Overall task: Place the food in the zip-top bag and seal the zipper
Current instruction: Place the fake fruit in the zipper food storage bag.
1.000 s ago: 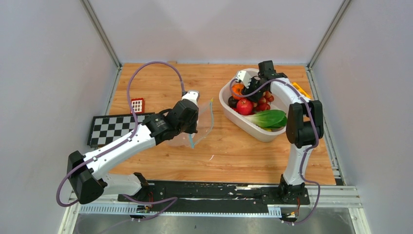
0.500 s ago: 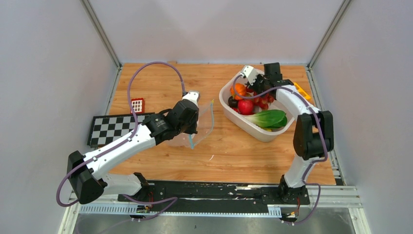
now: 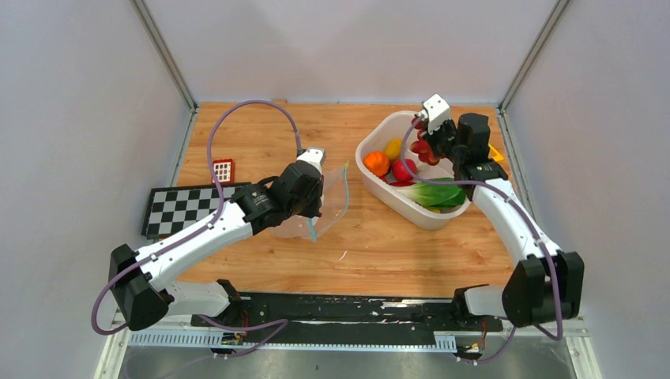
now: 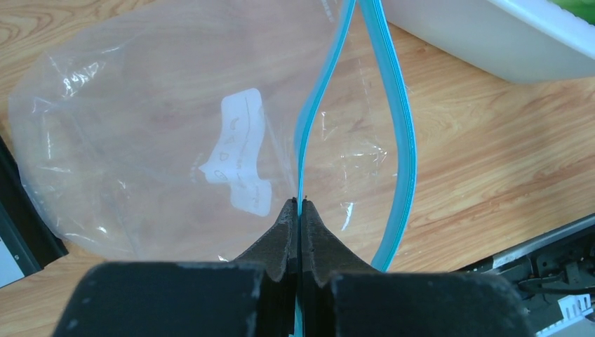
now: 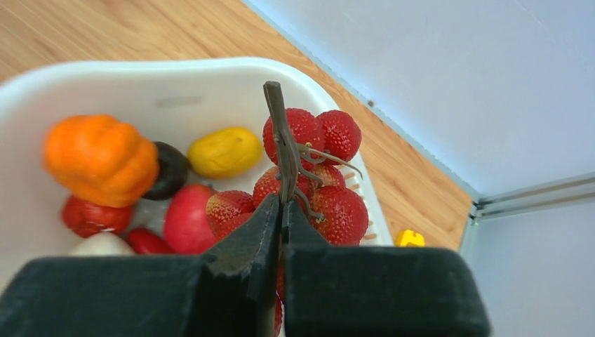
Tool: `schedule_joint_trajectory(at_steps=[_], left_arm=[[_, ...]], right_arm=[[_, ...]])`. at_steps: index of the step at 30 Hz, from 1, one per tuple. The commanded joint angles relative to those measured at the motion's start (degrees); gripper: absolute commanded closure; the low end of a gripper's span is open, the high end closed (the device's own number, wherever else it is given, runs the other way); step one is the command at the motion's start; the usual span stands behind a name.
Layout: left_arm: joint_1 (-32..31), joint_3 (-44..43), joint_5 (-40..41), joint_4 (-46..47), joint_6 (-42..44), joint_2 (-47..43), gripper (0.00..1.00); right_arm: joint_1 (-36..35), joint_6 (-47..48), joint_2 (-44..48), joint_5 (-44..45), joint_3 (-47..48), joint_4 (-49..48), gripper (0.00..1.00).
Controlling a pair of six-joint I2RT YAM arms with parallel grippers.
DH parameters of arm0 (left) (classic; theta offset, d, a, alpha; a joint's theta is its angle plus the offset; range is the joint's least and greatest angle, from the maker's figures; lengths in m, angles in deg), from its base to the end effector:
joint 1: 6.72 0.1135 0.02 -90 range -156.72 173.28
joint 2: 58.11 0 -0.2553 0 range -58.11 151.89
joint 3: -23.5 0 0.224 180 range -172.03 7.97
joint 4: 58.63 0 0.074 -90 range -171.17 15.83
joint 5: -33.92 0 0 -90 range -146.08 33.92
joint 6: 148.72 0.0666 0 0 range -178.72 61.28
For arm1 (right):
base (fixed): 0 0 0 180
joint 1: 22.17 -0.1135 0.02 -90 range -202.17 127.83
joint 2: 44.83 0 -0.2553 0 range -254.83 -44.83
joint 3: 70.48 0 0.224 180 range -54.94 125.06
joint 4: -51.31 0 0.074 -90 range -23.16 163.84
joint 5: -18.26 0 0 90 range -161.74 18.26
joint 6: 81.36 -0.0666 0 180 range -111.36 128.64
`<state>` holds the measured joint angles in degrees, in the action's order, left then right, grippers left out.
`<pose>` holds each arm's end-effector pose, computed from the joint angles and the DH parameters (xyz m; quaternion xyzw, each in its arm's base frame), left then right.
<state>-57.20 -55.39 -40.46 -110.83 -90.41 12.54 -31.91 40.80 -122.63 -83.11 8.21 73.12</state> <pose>0.1771 -0.1865 0.2906 0.0964 0.9083 -0.1603 0.3742 0.3133 0.0671 0.3168 -0.3455 0.7454 -0.0296 0.5693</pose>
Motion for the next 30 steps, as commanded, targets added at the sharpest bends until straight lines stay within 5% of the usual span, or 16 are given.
schedule_joint_trajectory(at_steps=[1, 7, 12, 30], left_arm=[[0.2, -0.5, -1.1, 2.5, -0.5, -1.3, 1.0], [0.2, -0.3, -1.8, 3.1, -1.7, -1.7, 1.0], [0.2, -0.1, -2.6, 4.3, -2.9, -2.3, 1.0], [0.2, 4.3, -6.8, 11.2, -8.2, -5.4, 1.0]], right_arm=[[-0.5, -13.8, 10.9, -8.9, -4.6, -11.8, 1.0], [-1.0, -32.7, 20.5, -22.2, -12.7, -23.2, 1.0], [-3.7, -51.5, 25.7, -24.1, -21.0, -39.2, 1.0], [-25.6, -61.0, 26.4, -6.8, -29.7, -53.9, 1.0]])
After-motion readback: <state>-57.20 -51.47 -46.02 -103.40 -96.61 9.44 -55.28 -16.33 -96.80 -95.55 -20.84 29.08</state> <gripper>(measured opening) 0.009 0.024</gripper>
